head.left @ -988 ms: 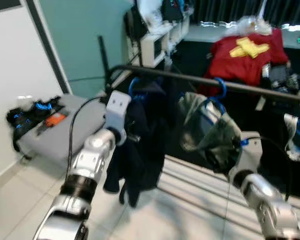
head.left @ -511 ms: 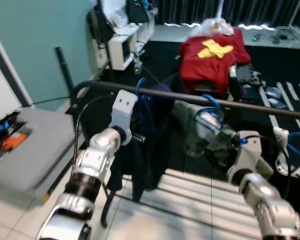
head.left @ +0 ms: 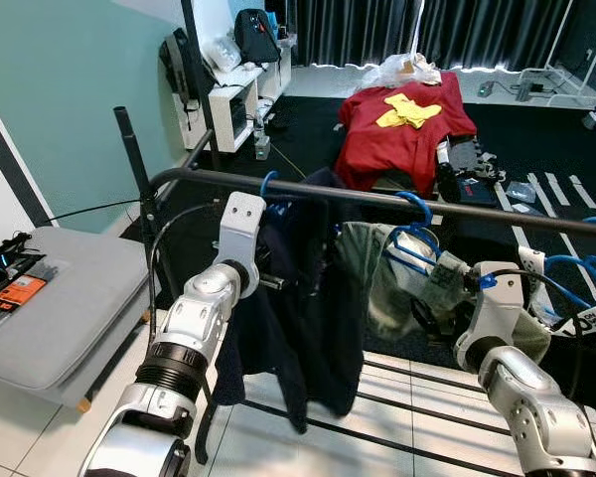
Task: Hang hanger
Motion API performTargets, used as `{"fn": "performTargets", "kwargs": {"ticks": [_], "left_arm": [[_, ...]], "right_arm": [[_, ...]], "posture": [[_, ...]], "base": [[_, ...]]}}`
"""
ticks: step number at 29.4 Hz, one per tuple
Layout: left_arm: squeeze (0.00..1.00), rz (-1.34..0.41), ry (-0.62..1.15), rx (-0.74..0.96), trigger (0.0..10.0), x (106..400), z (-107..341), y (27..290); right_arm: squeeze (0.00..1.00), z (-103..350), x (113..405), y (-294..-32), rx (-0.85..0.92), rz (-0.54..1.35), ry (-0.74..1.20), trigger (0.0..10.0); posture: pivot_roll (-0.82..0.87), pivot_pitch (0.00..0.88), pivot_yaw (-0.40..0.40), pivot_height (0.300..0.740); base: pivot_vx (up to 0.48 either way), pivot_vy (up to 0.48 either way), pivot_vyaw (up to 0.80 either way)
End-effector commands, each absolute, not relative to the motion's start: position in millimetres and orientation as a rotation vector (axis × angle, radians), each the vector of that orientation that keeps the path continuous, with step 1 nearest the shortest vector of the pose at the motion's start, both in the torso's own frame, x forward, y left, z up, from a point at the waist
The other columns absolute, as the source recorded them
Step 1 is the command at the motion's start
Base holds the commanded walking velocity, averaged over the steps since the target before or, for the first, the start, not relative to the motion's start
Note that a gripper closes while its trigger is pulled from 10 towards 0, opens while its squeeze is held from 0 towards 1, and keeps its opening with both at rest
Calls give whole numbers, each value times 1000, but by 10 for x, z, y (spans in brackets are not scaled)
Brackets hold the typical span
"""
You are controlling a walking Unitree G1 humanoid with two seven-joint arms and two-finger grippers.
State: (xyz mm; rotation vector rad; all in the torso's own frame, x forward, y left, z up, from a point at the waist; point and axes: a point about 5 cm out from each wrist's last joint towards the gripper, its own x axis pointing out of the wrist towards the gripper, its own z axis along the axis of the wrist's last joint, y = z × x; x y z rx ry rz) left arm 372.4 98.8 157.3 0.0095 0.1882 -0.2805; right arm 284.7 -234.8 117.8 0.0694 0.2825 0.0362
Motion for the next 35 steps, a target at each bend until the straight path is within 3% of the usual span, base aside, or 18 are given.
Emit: {"fn": "performTargets", "kwargs": {"ticks": [1, 14, 16, 20, 31, 32, 33, 34, 35], "left_arm": [[1000, -264, 278, -36, 10000, 3700, 1418, 1009], [1000, -329, 250, -118, 10000, 3665, 1387, 968], [1000, -320, 199, -127, 10000, 3656, 1421, 1031], [1000, -184, 49, -164, 10000, 3588, 1503, 1472], [1000, -234, -82, -118, 10000, 3202, 1549, 1739], [839, -269, -110, -85, 10000, 3160, 1607, 1762], [839, -269, -110, -85, 10000, 3160, 1607, 1762], [0, -286, -141, -41, 10000, 3143, 1680, 1807], [0, -278, -166, -9, 10000, 3157, 1752, 1873]], "right_arm": [[0, 1189, 2839, -2331, 64, 40, 287, 10000], [0, 1200, 2857, -2314, 58, 52, 288, 10000], [0, 1196, 2850, -2312, 57, 55, 287, 10000], [0, 1202, 2832, -2327, 75, 63, 264, 10000], [0, 1184, 2841, -2355, 66, 58, 266, 10000], [0, 1184, 2844, -2357, 64, 57, 266, 10000], [0, 1184, 2844, -2357, 64, 57, 266, 10000], [0, 1185, 2848, -2356, 63, 56, 265, 10000], [0, 1187, 2854, -2352, 63, 57, 264, 10000]], "posture": [[-139, 7, 35, 740], [-139, 6, 31, 740], [-135, 2, 27, 740], [-123, 5, 23, 740], [-97, 12, 11, 740], [-95, 11, 12, 740], [-95, 11, 12, 740], [-94, 11, 12, 740], [-92, 11, 12, 740]], "base": [[0, 0, 0], [0, 0, 0], [0, 0, 0], [0, 0, 0], [0, 0, 0], [0, 0, 0], [0, 0, 0], [0, 0, 0], [0, 0, 0]]}}
